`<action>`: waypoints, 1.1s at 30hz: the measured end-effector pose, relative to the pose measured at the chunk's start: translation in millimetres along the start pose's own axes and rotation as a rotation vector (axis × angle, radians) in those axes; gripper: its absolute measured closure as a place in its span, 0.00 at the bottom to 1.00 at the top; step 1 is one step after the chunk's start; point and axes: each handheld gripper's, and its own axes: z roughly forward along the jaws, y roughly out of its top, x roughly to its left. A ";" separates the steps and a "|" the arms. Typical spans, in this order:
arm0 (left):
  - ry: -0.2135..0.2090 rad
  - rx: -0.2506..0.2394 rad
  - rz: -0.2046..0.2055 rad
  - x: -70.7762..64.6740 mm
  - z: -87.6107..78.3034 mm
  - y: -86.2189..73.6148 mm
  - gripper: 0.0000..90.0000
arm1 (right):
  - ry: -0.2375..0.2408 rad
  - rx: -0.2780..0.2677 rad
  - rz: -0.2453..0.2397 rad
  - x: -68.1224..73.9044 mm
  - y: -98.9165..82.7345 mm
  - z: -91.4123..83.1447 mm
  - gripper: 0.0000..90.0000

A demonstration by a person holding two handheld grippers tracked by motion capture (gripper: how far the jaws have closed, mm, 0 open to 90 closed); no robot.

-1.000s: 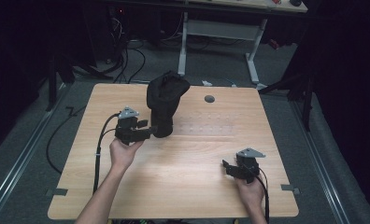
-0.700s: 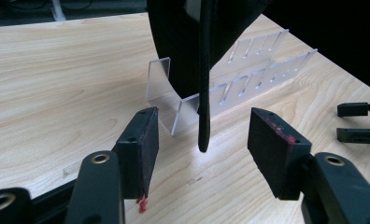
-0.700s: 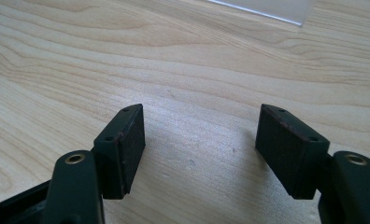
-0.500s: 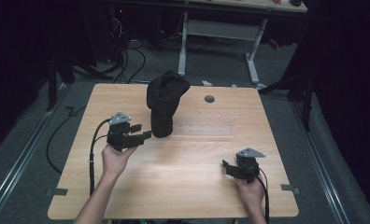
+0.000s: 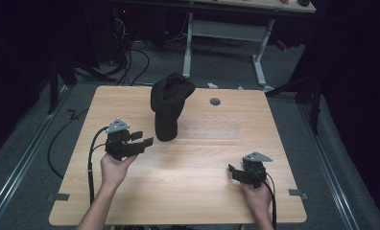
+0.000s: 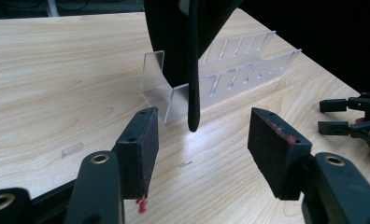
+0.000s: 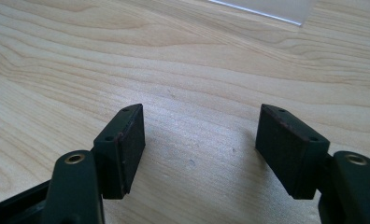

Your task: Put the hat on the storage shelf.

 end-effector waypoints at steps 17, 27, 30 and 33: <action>0.021 0.050 0.035 -7.8 -11.5 -17.4 0.44 | 0.000 0.000 0.000 0.1 0.0 0.0 0.37; 0.020 0.062 0.024 -7.0 -14.7 -29.7 0.44 | -0.001 0.000 -0.002 -0.1 0.0 0.0 0.37; 0.027 0.064 0.022 -5.8 -15.9 -33.2 0.45 | -0.002 0.000 -0.003 -0.1 0.0 0.0 0.37; 0.029 0.061 0.013 -4.2 -17.5 -36.9 0.45 | -0.002 0.000 -0.003 -0.1 0.0 0.0 0.37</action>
